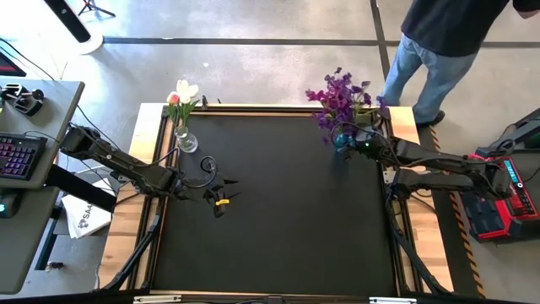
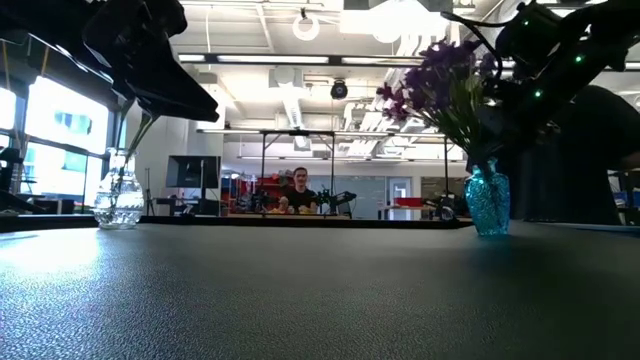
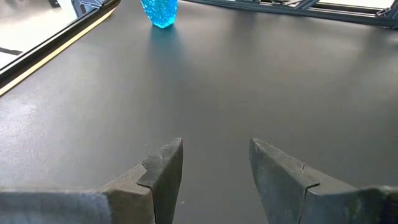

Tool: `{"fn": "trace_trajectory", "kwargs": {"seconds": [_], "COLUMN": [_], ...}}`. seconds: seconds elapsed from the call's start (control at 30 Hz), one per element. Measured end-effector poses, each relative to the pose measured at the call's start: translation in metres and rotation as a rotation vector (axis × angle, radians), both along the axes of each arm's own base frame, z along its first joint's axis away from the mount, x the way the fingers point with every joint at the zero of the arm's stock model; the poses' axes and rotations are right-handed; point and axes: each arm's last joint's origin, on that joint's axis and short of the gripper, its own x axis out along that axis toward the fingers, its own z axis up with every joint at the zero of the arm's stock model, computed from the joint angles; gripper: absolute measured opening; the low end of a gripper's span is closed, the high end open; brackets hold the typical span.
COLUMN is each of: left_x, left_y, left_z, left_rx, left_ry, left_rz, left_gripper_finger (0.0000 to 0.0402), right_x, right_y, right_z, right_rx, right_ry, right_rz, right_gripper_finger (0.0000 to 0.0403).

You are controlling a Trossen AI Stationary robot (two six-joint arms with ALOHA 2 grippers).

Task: Sort flowers into vase by color
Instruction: Move the blue vase to the top right of the table

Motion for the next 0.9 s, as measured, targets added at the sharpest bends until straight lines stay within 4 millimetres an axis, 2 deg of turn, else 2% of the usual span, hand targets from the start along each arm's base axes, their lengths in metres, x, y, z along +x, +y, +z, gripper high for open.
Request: {"fn": "trace_trajectory", "kwargs": {"seconds": [0.43, 0.63, 0.9], "left_x": [0.000, 0.000, 0.000], "left_y": [0.000, 0.000, 0.000], "left_z": [0.000, 0.000, 0.000], "left_rx": [0.002, 0.002, 0.002], "left_ry": [0.001, 0.001, 0.001], "left_rz": [-0.001, -0.001, -0.001], "left_gripper_finger": [0.0172, 0.0172, 0.0172], "right_x": [-0.003, 0.000, -0.001], "right_y": [-0.007, -0.007, -0.009], "right_z": [-0.004, 0.007, 0.004], "right_rx": [0.005, 0.056, 0.083], "right_ry": [0.016, -0.047, -0.030], "right_rz": [-0.085, -0.070, -0.098], "right_gripper_finger": [0.0286, 0.0286, 0.0286]}}
